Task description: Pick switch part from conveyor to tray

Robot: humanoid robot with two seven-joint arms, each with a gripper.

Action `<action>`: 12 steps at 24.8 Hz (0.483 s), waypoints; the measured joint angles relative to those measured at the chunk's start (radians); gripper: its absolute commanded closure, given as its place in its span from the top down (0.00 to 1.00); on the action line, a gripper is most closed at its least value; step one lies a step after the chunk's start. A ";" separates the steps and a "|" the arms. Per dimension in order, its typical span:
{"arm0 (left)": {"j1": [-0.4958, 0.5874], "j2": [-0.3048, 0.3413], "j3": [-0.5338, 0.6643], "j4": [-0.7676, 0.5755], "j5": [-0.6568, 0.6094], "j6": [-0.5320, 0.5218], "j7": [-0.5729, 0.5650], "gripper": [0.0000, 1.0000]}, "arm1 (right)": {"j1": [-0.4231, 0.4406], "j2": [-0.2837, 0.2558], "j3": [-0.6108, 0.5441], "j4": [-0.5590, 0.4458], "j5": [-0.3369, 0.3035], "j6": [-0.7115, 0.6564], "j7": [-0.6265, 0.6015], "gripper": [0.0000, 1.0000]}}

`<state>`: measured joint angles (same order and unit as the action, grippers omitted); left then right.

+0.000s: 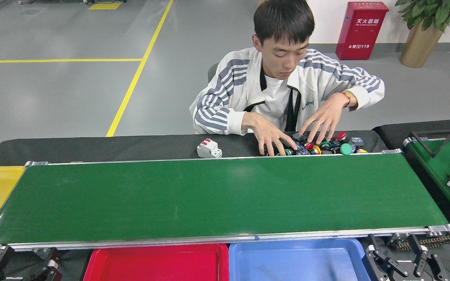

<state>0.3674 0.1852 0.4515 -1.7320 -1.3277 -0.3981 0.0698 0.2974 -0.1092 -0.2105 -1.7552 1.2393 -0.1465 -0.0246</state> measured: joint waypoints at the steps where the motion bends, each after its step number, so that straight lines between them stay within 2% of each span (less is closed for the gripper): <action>1: 0.001 0.000 0.000 0.001 0.000 -0.001 0.000 1.00 | 0.000 0.000 0.000 0.000 0.000 0.000 -0.002 1.00; 12: 0.004 -0.015 0.001 0.022 0.002 -0.001 0.007 1.00 | -0.014 0.000 0.000 0.007 -0.002 -0.001 0.006 1.00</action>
<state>0.3713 0.1705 0.4527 -1.7096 -1.3259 -0.3996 0.0771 0.2839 -0.1092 -0.2105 -1.7486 1.2378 -0.1471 -0.0185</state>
